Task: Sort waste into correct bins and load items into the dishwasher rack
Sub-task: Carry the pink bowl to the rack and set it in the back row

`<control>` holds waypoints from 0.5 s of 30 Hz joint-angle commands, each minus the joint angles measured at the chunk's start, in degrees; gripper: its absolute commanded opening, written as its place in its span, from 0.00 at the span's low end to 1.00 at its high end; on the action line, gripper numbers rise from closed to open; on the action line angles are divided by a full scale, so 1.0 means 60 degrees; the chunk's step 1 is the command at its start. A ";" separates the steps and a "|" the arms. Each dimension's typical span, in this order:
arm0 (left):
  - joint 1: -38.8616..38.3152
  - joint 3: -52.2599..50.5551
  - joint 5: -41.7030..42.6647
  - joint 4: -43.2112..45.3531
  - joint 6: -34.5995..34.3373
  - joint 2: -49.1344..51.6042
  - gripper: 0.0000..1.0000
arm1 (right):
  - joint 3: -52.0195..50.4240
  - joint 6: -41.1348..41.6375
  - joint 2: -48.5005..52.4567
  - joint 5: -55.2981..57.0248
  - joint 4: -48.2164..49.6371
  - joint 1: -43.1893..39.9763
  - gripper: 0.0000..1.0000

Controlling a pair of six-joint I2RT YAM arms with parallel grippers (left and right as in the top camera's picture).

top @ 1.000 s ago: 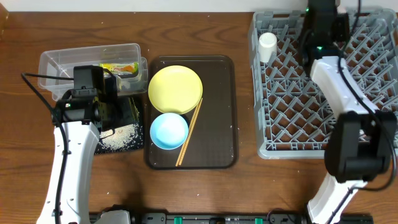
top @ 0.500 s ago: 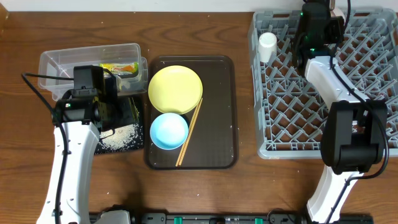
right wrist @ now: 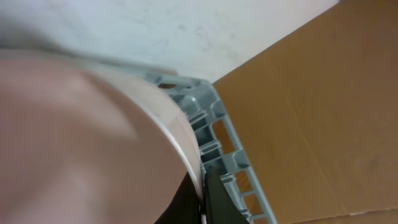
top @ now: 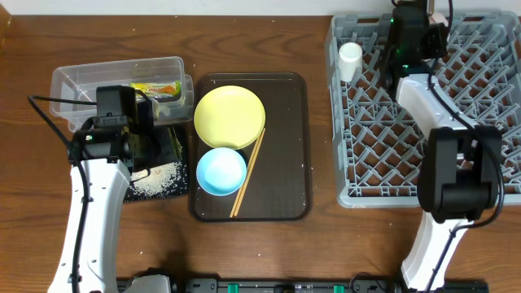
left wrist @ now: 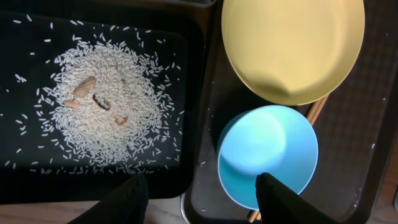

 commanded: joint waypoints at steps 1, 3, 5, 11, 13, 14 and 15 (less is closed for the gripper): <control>0.0033 -0.0095 -0.0022 -0.0033 -0.0025 -0.0029 0.59 | 0.0044 -0.0058 0.0189 0.0098 -0.0044 0.0262 0.01; 0.0033 -0.0095 -0.0022 -0.0033 -0.0025 -0.0029 0.59 | 0.0044 -0.0062 0.0189 0.0098 -0.0047 0.0368 0.01; 0.0033 -0.0095 -0.0022 -0.0033 -0.0025 -0.0029 0.59 | 0.0044 -0.0062 0.0193 0.0098 -0.0226 0.0506 0.01; 0.0033 -0.0095 -0.0022 -0.0073 -0.0025 -0.0029 0.59 | 0.0044 0.0259 0.0186 0.0204 -0.1570 0.0907 0.05; 0.0033 -0.0095 -0.0022 -0.0073 -0.0025 -0.0029 0.59 | 0.0044 0.0903 0.0171 0.0586 -0.2007 0.0998 0.07; 0.0033 -0.0095 -0.0022 -0.0073 -0.0025 -0.0029 0.59 | 0.0044 0.1253 0.0160 0.0780 -0.2251 0.1049 0.08; 0.0033 -0.0095 -0.0022 -0.0073 -0.0025 -0.0029 0.59 | 0.0044 0.1472 0.0124 0.0878 -0.2503 0.1093 0.09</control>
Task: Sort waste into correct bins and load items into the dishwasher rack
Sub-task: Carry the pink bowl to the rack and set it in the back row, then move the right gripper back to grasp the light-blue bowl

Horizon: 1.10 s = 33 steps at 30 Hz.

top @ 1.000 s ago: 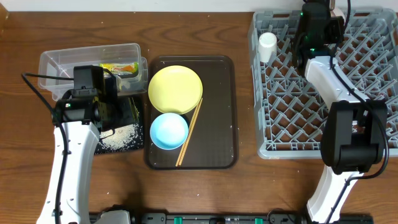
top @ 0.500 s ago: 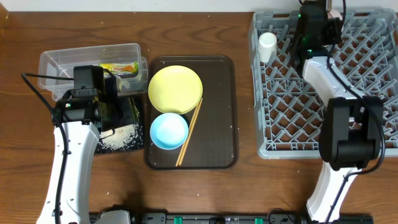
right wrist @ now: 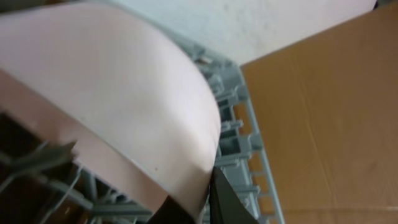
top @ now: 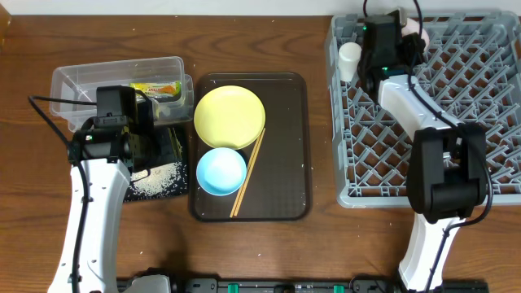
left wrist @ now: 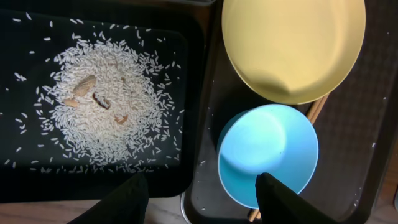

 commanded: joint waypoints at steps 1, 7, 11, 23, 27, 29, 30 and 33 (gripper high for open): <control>0.0033 -0.0095 -0.0018 -0.0044 -0.0025 -0.0029 0.59 | 0.0007 0.1089 0.0051 0.0342 -0.0597 0.0266 0.10; 0.0033 -0.0095 -0.0022 -0.0044 -0.0022 -0.0029 0.59 | 0.0007 0.2645 -0.0554 -0.0029 -0.2448 0.0433 0.16; 0.0033 -0.0095 -0.0025 -0.0044 -0.0022 -0.0029 0.59 | 0.0007 0.3475 -0.1373 -0.1832 -0.3858 0.0430 0.31; 0.0055 -0.0095 -0.2149 -0.0769 -0.1814 -0.0029 0.71 | 0.0007 0.4284 -0.4113 -1.1814 -0.5646 0.0885 0.61; 0.0419 -0.0095 -0.2306 -0.0929 -0.2732 -0.0029 0.76 | 0.0007 0.4783 -0.3967 -1.3172 -0.5843 0.1581 0.59; 0.0790 -0.0095 -0.2302 -0.0965 -0.2860 -0.0029 0.78 | 0.0007 0.5002 -0.3792 -1.3172 -0.6135 0.2124 0.60; 0.0954 -0.0095 -0.2302 -0.0973 -0.2860 -0.0029 0.78 | 0.0007 0.5053 -0.3679 -1.3165 -0.6273 0.2415 0.59; 0.1461 -0.0095 -0.2302 -0.1071 -0.2856 -0.0029 0.82 | 0.0007 0.5071 -0.3322 -1.3154 -0.6564 0.3249 0.59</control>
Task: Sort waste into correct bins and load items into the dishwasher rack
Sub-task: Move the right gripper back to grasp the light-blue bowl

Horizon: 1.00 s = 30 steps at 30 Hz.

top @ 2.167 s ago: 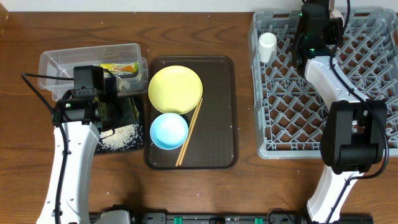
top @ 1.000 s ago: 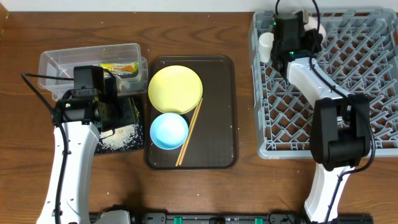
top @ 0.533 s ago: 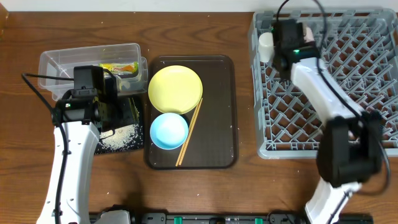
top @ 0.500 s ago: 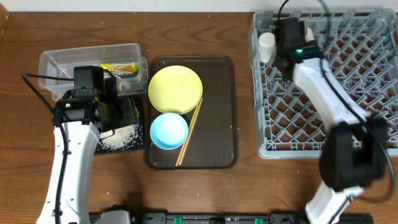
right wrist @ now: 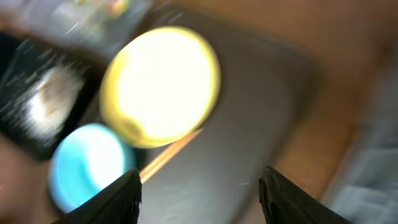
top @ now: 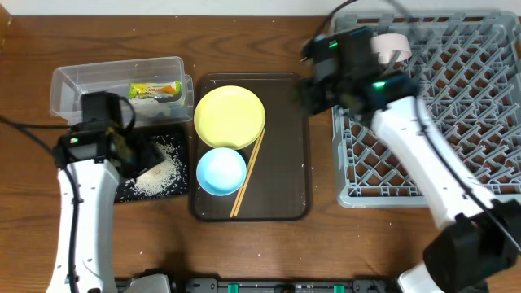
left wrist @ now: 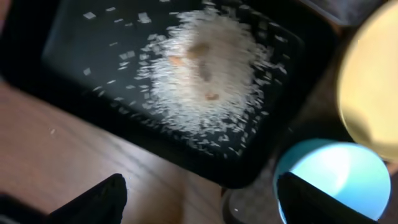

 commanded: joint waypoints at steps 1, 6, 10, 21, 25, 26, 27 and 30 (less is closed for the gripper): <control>0.0601 -0.0095 -0.0291 -0.0138 -0.0364 -0.0029 0.83 | 0.0022 0.0361 0.0550 -0.0790 -0.0229 0.1009 0.59; 0.1104 -0.0095 -0.0288 -0.0208 -0.0364 -0.0029 0.84 | 0.0018 0.0951 0.1461 -0.0426 -0.0444 0.2164 0.56; 0.1151 -0.0095 -0.0288 -0.0219 -0.0364 -0.0029 0.84 | 0.0018 0.1708 0.2288 -0.0073 -0.0495 0.2834 0.53; 0.1151 -0.0095 -0.0288 -0.0219 -0.0364 -0.0029 0.84 | 0.0022 0.2681 0.3308 0.0619 -0.0375 0.3330 0.22; 0.1151 -0.0095 -0.0288 -0.0219 -0.0364 -0.0029 0.84 | 0.0022 0.2681 0.3304 0.0699 -0.0168 0.3330 0.19; 0.1151 -0.0095 -0.0288 -0.0219 -0.0364 -0.0029 0.84 | 0.0022 0.2681 0.3304 0.0699 -0.0175 0.3330 0.18; 0.1151 -0.0095 -0.0288 -0.0222 -0.0364 -0.0029 0.84 | 0.0018 0.2681 0.3304 0.0696 -0.0222 0.3333 0.17; 0.1151 -0.0095 -0.0288 -0.0248 -0.0364 -0.0029 0.84 | 0.0018 0.2845 0.3308 0.0707 -0.0437 0.3435 0.17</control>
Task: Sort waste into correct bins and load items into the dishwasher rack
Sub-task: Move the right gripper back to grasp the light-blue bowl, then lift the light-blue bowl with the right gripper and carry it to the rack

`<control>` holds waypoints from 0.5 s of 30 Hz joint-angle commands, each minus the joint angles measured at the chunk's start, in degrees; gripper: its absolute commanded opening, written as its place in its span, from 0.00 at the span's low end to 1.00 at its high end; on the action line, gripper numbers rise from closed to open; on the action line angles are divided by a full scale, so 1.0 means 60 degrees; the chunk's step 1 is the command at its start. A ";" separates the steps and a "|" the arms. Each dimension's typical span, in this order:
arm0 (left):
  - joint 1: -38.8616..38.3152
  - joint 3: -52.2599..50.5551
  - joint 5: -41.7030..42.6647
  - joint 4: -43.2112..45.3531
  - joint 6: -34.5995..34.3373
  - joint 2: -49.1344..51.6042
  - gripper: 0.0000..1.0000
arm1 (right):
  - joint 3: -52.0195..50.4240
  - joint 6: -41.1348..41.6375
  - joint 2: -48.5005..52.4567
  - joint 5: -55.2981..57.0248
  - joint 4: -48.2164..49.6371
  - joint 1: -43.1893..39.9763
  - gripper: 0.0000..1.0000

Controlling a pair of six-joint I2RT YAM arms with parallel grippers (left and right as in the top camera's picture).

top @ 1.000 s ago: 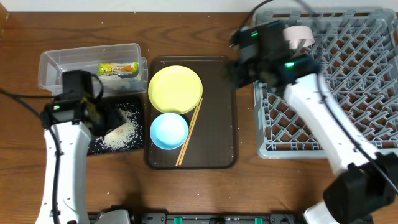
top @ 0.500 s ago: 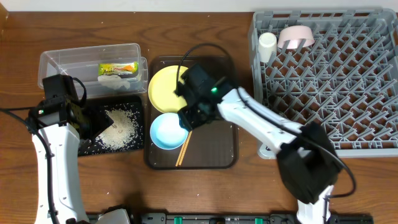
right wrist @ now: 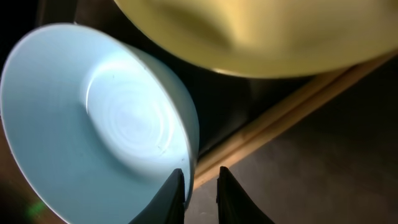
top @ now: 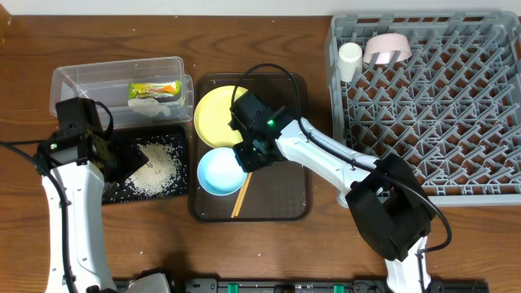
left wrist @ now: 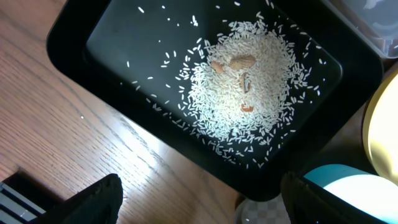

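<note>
A blue bowl [top: 218, 172] sits on the brown tray [top: 285, 187] with a yellow plate [top: 213, 114] and wooden chopsticks [top: 242, 195]. My right gripper [top: 251, 159] is down at the bowl's right rim. In the right wrist view its narrowed jaws [right wrist: 199, 180] straddle the rim of the bowl [right wrist: 106, 124], one finger inside and one outside, with a gap left on the outer side. My left gripper [left wrist: 199, 208] hangs wide open and empty over the near edge of the black tray [left wrist: 112, 50] of rice [left wrist: 242, 99]. A pink bowl [top: 387, 47] and a white cup [top: 350, 60] stand in the grey rack [top: 431, 114].
A clear bin [top: 114, 81] holding a yellow-green wrapper [top: 155, 89] stands behind the black tray [top: 122, 191]. The yellow plate [right wrist: 261, 31] and chopsticks [right wrist: 292, 106] lie close beside the right fingers. The rack fills the right side of the table.
My right gripper was wide open above the brown tray's far right. Now it is low at the blue bowl's rim with its jaws narrowed around it. The left arm has shifted a little left.
At first my right gripper held the pink bowl at the rack's far left corner, and it was still there half a second later. By 1 s ago the pink bowl stood in the rack and the gripper was open over the brown tray. Now it straddles the blue bowl's rim.
</note>
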 commanded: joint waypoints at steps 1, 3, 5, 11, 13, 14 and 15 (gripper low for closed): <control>0.0044 -0.0095 -0.0109 -0.0062 -0.0113 -0.0029 0.84 | 0.0015 0.0321 0.0076 0.0127 -0.0109 0.0244 0.18; 0.0044 -0.0095 -0.0106 -0.0062 -0.0113 -0.0029 0.84 | -0.0022 0.0321 0.0087 0.0131 -0.0044 0.0390 0.19; 0.0044 -0.0095 -0.0109 -0.0062 -0.0113 -0.0029 0.84 | -0.0026 0.0353 0.0106 0.0160 0.0015 0.0546 0.19; 0.0044 -0.0095 -0.0106 -0.0062 -0.0113 -0.0029 0.84 | -0.0026 0.0776 0.0106 0.0514 0.0277 0.0747 0.07; 0.0044 -0.0095 -0.0109 -0.0062 -0.0113 -0.0029 0.84 | -0.0026 0.0772 0.0106 0.0521 0.0302 0.0725 0.04; 0.0044 -0.0095 -0.0106 -0.0062 -0.0113 -0.0029 0.84 | -0.0026 0.0772 0.0106 0.0521 0.0306 0.0718 0.01; 0.0044 -0.0095 -0.0109 -0.0062 -0.0113 -0.0029 0.84 | -0.0026 0.0772 0.0106 0.0521 0.0302 0.0710 0.01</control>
